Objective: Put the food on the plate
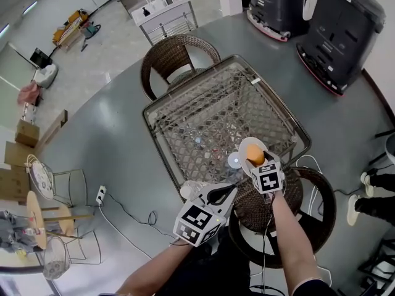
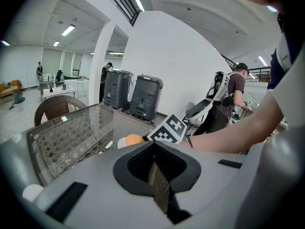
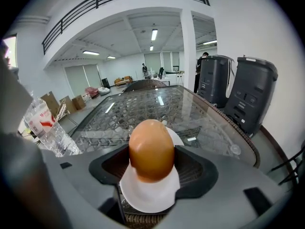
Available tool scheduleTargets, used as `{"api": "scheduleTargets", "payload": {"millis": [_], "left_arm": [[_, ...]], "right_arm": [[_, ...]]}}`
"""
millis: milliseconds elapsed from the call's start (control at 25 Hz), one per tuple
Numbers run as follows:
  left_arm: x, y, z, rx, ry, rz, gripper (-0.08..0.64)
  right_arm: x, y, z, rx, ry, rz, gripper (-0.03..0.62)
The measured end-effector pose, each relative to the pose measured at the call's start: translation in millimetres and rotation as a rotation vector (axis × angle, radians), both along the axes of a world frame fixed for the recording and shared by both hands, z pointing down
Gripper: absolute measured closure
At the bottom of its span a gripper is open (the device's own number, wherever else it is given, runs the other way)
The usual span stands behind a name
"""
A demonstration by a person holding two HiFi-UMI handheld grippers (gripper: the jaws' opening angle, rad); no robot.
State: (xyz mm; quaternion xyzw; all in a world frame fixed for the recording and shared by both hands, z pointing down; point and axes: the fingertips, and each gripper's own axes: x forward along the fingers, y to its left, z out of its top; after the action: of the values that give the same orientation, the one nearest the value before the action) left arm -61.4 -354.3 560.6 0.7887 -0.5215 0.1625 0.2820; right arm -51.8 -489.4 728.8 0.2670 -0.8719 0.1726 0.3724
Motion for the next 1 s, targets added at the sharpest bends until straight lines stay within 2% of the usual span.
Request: {"api": "scheduleTargets", "payload": {"millis": [160,400,720,1000], "left_arm": [[2.5,1.0,-0.2,-0.006,-0.008,0.001,0.552],[0.3,1.3,-1.9,-0.006,-0.015,-0.010,0.552],[0.7,5.8,-6.8,0.003,-0.029,-0.009,0.552],[2.2,11.8,-15.9,0.032,-0.028,0.034,0.552]], "right_arm": [[2.2,2.8,11.4,-0.022,0.042,-0.010,0.291],[-1.9,1.8,14.2,-0.035,0.053,-0.011,0.291],[-5.3,8.3,11.9,-0.059,0.026,-0.019,0.290],[7.5,14.6,-9.8,-0.027,0.017,0.037,0.288]]}}
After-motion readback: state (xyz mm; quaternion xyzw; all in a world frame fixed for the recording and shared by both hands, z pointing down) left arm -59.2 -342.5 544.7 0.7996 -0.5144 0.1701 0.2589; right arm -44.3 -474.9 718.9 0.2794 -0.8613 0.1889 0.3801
